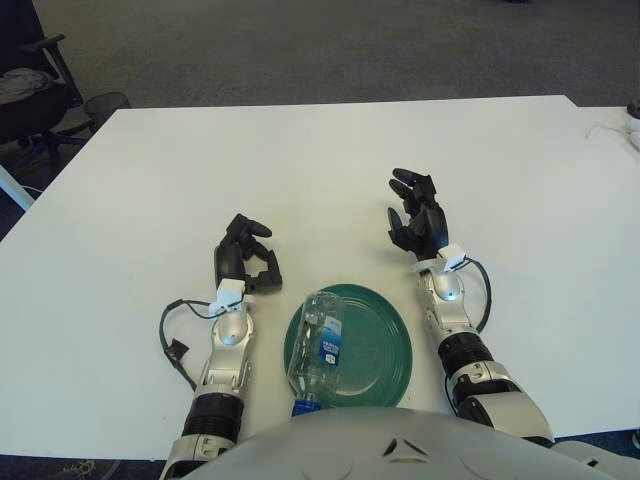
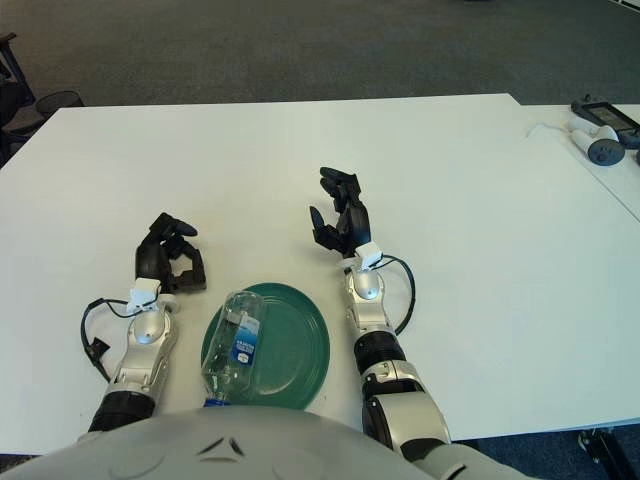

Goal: Put the bottle into the plate.

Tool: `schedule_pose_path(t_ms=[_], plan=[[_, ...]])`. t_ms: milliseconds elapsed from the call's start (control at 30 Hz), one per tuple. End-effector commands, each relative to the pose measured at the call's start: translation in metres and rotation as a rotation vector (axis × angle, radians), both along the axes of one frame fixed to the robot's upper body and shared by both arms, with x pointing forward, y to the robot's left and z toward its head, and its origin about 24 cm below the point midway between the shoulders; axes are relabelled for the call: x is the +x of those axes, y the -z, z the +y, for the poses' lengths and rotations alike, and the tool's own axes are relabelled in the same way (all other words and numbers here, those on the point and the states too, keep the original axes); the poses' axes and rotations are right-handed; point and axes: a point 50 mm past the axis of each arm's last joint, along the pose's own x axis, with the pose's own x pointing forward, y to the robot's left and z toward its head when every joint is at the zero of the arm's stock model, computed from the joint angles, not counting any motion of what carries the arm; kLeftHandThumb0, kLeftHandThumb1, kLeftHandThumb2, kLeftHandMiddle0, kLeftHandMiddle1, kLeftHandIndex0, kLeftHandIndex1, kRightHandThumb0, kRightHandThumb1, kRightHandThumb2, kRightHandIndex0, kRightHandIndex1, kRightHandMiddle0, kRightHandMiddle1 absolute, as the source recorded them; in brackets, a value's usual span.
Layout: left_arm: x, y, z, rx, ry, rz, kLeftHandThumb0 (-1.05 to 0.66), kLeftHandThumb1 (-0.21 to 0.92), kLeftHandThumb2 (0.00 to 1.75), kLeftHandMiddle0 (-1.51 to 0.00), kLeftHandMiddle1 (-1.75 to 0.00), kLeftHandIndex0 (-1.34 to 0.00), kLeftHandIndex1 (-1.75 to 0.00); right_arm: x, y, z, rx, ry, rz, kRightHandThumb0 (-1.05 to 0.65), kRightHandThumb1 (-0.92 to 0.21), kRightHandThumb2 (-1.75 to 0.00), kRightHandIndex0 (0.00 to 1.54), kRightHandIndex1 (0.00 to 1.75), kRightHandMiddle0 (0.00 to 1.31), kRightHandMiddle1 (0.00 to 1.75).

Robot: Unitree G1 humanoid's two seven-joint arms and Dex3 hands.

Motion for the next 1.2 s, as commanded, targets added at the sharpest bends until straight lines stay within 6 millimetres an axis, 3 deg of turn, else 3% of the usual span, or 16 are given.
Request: schedule_pose_path(t_ms=[0, 533, 1167], plan=[[-0.029, 0.033, 0.005, 0.006, -0.022, 0.167, 0.0, -0.06, 1.75, -0.87, -1.75, -0.68, -1.75, -0.01, 0.017, -0.006, -0.002, 0.035, 0.075, -0.57, -0.67, -0.76, 0.03, 0.75, 0.0, 0.97], [-0.03, 0.031, 0.004, -0.007, -0.019, 0.168, 0.0, -0.06, 1.75, -0.87, -1.74, -0.68, -1.75, -0.028, 0.034, -0.019, -0.011, 0.062, 0.13, -0.5, -0.56, -0.89, 0.03, 0.87, 0.0, 1.05], [-0.032, 0.031, 0.004, 0.004, -0.021, 0.168, 0.0, -0.06, 1.75, -0.87, -1.75, -0.68, -1.75, -0.062, 0.047, -0.036, -0.088, 0.115, 0.189, -0.56, -0.63, -0.86, 0.11, 0.99, 0.0, 1.15]])
